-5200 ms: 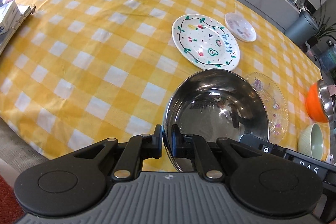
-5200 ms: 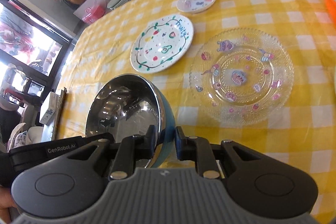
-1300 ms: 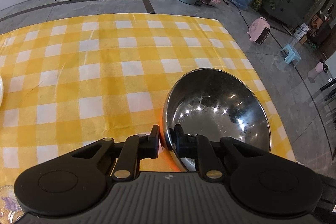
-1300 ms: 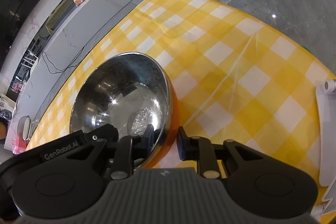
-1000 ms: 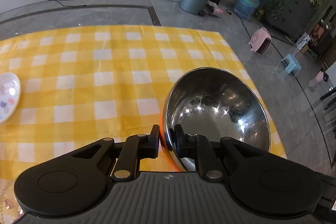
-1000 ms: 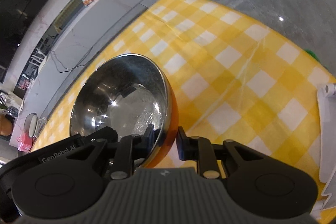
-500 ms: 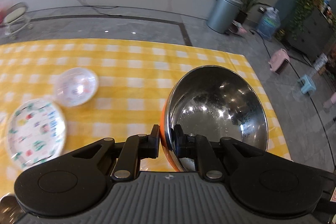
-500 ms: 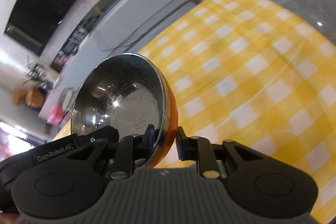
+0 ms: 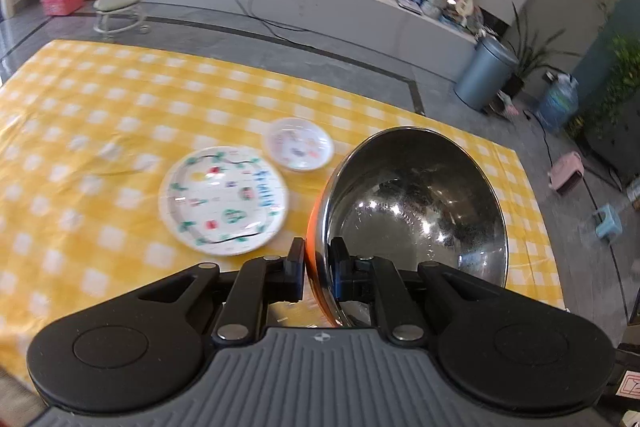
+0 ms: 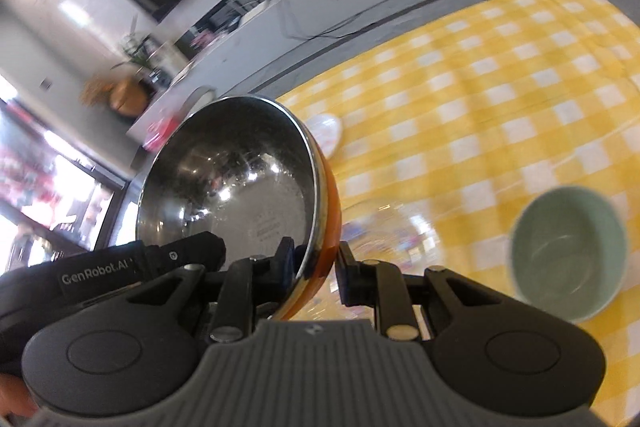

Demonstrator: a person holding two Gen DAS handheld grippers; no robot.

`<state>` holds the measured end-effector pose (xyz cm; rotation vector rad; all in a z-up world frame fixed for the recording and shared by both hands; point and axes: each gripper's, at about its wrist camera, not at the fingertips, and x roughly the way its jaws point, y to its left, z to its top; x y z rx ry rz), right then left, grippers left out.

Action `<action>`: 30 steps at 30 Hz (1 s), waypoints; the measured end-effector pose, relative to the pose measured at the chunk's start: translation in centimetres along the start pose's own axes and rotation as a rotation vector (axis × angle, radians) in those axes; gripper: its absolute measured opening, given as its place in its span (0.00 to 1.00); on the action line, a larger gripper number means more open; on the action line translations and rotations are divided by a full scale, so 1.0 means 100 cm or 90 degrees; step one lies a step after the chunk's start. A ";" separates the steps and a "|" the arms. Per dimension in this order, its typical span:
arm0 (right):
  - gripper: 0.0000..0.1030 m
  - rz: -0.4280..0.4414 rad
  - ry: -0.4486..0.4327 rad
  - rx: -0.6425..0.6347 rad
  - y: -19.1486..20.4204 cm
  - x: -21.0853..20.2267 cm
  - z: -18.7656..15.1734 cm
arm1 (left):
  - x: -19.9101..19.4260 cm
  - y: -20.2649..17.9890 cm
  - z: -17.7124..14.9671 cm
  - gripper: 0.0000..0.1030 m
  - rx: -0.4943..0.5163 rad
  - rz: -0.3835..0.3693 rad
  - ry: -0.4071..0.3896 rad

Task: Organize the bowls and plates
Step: 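Lift the orange bowl and lower it into the blue bowl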

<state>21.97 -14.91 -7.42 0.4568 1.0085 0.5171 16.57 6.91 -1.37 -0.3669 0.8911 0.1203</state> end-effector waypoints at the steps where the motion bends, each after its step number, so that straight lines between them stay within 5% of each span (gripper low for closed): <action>1: 0.20 0.007 0.006 -0.010 0.008 0.001 -0.004 | -0.006 0.008 -0.001 0.13 -0.006 0.002 -0.002; 15: 0.20 0.040 0.086 -0.097 0.069 0.022 -0.044 | -0.036 0.100 -0.038 0.14 -0.132 -0.020 0.022; 30: 0.20 0.018 0.146 -0.041 0.053 0.047 -0.049 | -0.003 0.128 -0.059 0.15 -0.195 -0.053 0.123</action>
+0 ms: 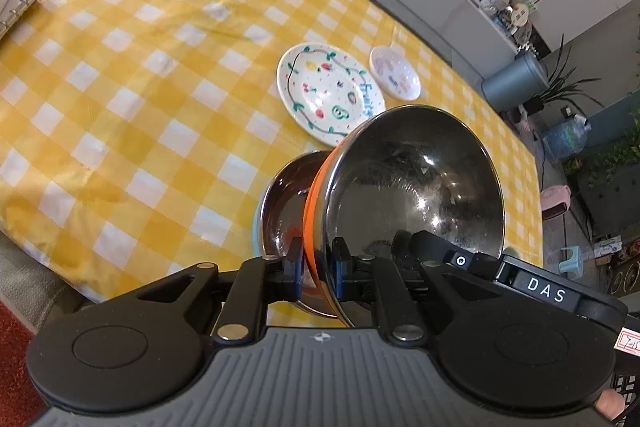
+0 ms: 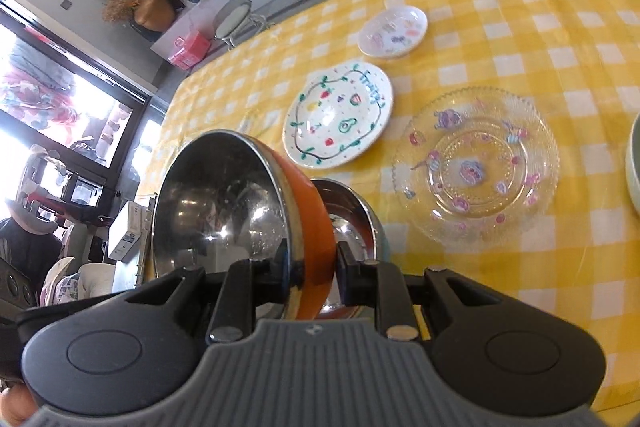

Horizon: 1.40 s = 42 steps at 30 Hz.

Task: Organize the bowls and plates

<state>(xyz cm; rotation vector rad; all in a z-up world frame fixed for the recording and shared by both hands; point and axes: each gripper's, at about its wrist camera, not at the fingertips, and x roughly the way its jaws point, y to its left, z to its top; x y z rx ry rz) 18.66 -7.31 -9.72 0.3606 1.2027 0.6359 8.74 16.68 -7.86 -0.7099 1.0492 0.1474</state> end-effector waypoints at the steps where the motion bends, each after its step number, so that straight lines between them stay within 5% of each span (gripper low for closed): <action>1: 0.19 -0.007 0.001 -0.005 0.000 0.002 0.000 | 0.002 0.001 0.000 0.15 -0.003 0.003 0.007; 6: 0.18 -0.060 -0.010 -0.039 0.004 0.006 -0.001 | 0.006 0.001 0.003 0.15 0.000 0.024 0.029; 19: 0.12 -0.074 -0.011 -0.042 0.000 0.023 -0.001 | 0.019 -0.003 0.020 0.12 0.030 0.075 0.032; 37: 0.13 -0.085 -0.011 -0.062 0.003 0.027 -0.002 | 0.011 -0.041 0.024 0.15 0.227 0.162 0.004; 42: 0.13 -0.084 -0.003 -0.060 0.001 0.031 -0.002 | 0.016 -0.042 0.024 0.15 0.237 0.173 0.011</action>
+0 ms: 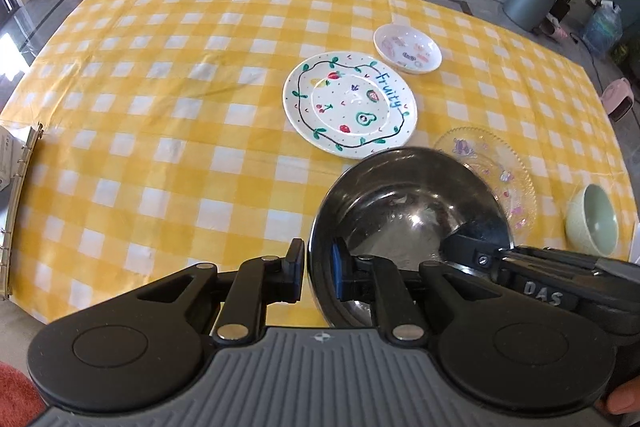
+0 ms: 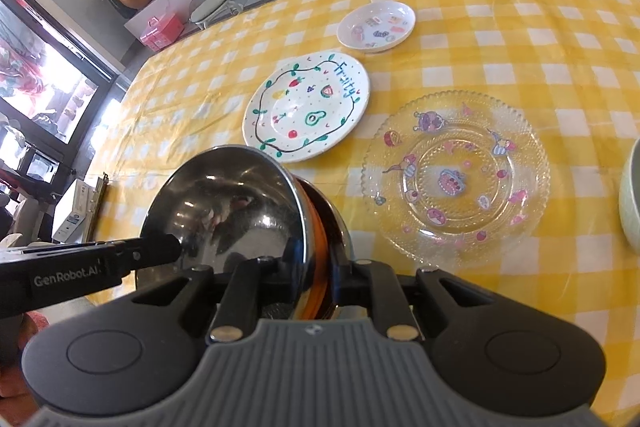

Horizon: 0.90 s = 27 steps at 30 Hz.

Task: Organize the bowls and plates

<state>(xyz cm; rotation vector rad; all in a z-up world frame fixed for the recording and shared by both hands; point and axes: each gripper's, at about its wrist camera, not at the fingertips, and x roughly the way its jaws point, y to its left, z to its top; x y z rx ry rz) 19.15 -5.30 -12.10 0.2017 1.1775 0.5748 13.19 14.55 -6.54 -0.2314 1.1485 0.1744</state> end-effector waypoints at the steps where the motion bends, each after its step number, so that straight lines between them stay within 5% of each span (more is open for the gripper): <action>1: 0.14 0.003 0.002 0.004 -0.001 -0.001 0.000 | 0.001 0.001 0.000 0.15 -0.005 -0.001 0.000; 13: 0.26 0.015 -0.020 0.001 -0.002 -0.017 -0.001 | 0.002 0.012 -0.001 0.03 -0.045 -0.031 -0.017; 15: 0.36 -0.005 -0.030 -0.008 -0.001 -0.020 -0.001 | 0.002 0.011 -0.002 0.03 -0.043 -0.020 -0.022; 18: 0.38 -0.027 -0.056 -0.027 0.001 -0.028 -0.001 | 0.001 0.011 -0.002 0.04 -0.044 -0.024 -0.023; 20: 0.34 -0.029 -0.059 -0.024 -0.002 -0.028 0.000 | 0.001 0.012 -0.001 0.04 -0.048 -0.026 -0.021; 23: 0.13 -0.012 -0.046 -0.011 -0.006 -0.023 0.000 | 0.002 0.011 -0.001 0.04 -0.044 -0.024 -0.022; 27: 0.07 -0.005 -0.042 -0.016 -0.004 -0.020 -0.003 | 0.001 0.011 -0.001 0.04 -0.041 -0.027 -0.023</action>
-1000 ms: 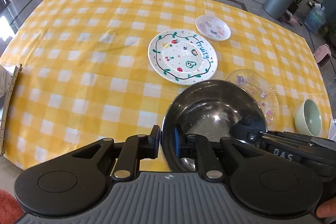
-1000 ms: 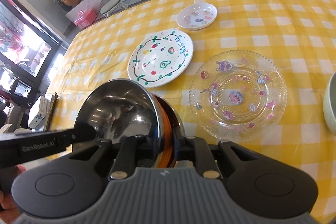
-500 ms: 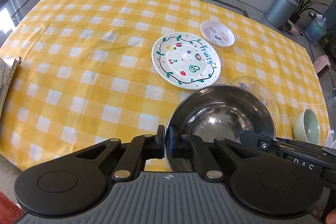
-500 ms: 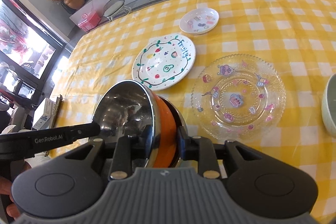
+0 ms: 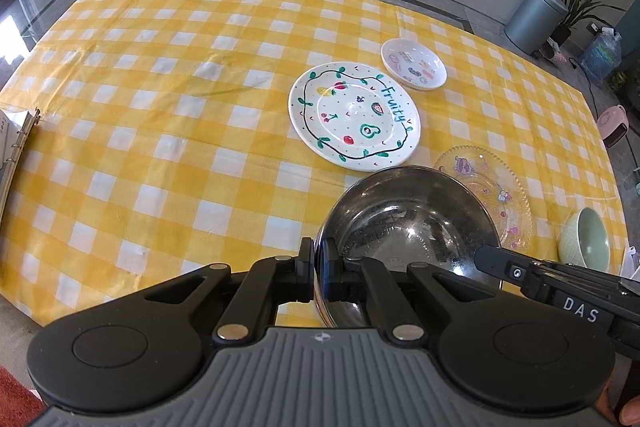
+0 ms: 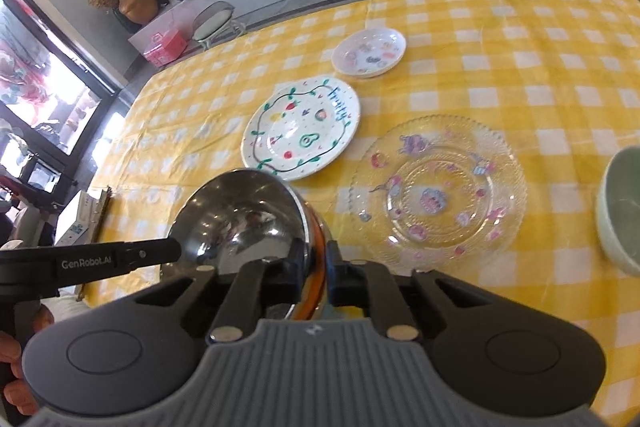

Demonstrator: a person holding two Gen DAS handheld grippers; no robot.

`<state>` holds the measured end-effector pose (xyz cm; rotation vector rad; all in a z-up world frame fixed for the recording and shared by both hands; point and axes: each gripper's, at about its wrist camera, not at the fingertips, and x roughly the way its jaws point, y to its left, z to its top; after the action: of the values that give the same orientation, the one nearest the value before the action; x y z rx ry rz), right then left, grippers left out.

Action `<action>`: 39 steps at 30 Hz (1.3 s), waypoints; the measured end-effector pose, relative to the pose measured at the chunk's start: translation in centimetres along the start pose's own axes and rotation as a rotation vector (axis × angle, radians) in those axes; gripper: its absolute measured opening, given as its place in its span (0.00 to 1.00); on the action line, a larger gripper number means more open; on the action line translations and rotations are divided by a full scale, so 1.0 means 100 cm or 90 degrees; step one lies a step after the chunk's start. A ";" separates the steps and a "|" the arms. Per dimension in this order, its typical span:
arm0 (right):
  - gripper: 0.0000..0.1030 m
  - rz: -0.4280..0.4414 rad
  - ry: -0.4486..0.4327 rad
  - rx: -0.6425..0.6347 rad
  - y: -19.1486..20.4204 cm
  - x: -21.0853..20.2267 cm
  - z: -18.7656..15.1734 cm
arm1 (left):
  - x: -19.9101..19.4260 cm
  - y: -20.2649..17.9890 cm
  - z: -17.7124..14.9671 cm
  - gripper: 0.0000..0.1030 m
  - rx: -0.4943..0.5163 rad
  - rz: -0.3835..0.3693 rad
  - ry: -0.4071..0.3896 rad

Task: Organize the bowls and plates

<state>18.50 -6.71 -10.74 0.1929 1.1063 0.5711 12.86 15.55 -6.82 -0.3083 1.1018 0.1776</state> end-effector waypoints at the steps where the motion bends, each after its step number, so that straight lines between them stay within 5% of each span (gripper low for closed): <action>1: 0.07 -0.001 0.000 -0.002 0.001 0.000 0.000 | -0.001 0.000 0.000 0.04 0.004 0.000 -0.002; 9: 0.18 -0.012 -0.054 -0.007 -0.003 -0.031 0.006 | -0.032 -0.026 0.006 0.11 0.052 -0.018 -0.078; 15: 0.26 -0.067 -0.127 -0.009 -0.023 -0.080 0.019 | -0.053 -0.078 0.006 0.14 0.114 -0.085 -0.128; 22: 0.37 -0.171 -0.207 0.044 -0.082 -0.130 0.029 | -0.051 -0.144 0.000 0.14 0.170 -0.139 -0.124; 34: 0.41 -0.311 -0.269 0.185 -0.181 -0.138 0.014 | -0.010 -0.219 -0.006 0.39 0.183 -0.221 -0.101; 39: 0.41 -0.319 -0.289 0.257 -0.219 -0.144 0.007 | 0.011 -0.238 -0.008 0.45 0.187 -0.253 -0.085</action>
<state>21.85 -32.55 -8.36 0.3609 0.7715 -0.1486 19.68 -7.22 -4.41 -0.2421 0.8992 -0.3103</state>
